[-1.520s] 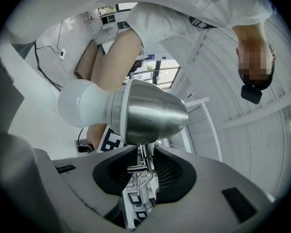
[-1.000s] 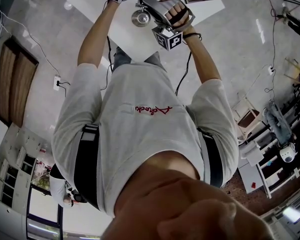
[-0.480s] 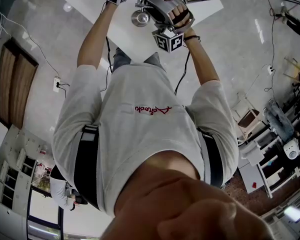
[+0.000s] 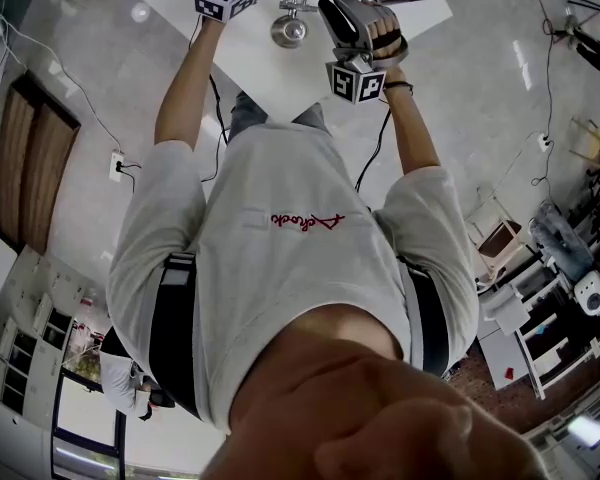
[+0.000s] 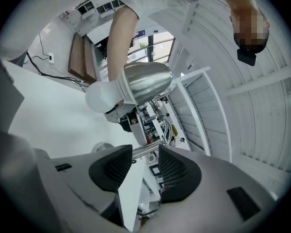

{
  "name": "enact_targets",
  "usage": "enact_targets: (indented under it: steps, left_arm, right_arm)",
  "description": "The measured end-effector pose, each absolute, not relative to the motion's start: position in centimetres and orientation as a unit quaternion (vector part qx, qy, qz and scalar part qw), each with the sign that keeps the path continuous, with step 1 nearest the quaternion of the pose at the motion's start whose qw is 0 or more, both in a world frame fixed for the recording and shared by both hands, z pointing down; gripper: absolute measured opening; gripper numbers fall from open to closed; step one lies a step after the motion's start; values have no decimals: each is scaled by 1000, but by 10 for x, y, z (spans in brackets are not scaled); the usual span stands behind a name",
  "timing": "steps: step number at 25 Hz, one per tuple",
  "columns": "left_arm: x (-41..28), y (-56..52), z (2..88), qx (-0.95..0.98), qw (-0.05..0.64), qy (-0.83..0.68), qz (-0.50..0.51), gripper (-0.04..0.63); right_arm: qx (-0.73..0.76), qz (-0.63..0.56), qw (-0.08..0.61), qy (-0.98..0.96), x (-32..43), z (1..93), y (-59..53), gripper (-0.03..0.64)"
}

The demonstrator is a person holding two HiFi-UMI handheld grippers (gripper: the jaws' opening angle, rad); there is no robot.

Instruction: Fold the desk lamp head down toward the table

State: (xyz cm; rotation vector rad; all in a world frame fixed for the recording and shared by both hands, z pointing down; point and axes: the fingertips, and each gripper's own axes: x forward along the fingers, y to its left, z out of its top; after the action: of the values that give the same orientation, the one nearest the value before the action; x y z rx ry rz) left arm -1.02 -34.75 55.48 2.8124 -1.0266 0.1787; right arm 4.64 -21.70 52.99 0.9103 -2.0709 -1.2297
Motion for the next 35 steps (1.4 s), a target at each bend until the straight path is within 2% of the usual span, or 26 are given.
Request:
enact_targets:
  steps: [3, 5, 6, 7, 8, 12, 19, 28, 35]
  left_arm:
    - [-24, -339, 551, 932, 68, -353, 57, 161]
    - [-31, -333, 551, 929, 63, -360, 62, 94]
    - [-34, -330, 551, 927, 60, -364, 63, 72]
    - [-37, -328, 551, 926, 59, -367, 64, 54]
    - [-39, -327, 550, 926, 57, -369, 63, 29]
    - [-42, -318, 547, 925, 54, -372, 61, 28]
    - [-44, -291, 529, 918, 51, -389, 54, 28]
    - [-64, -237, 512, 910, 55, -409, 44, 28]
    - [-71, -199, 505, 903, 56, -423, 41, 28]
  right_arm:
    - [353, -447, 283, -772, 49, 531, -217, 152]
    - [362, -440, 286, -771, 50, 531, -216, 102]
    - [366, -435, 289, -770, 51, 532, -217, 33]
    - [368, -429, 293, -771, 51, 534, -217, 17]
    - [370, -420, 295, -774, 51, 536, -218, 17]
    - [398, -359, 280, -797, 54, 533, -219, 16]
    - [500, -136, 192, -833, 91, 522, -232, 15]
    - [540, -33, 121, -832, 102, 505, -204, 15]
    - [564, 12, 99, -819, 108, 503, -165, 15]
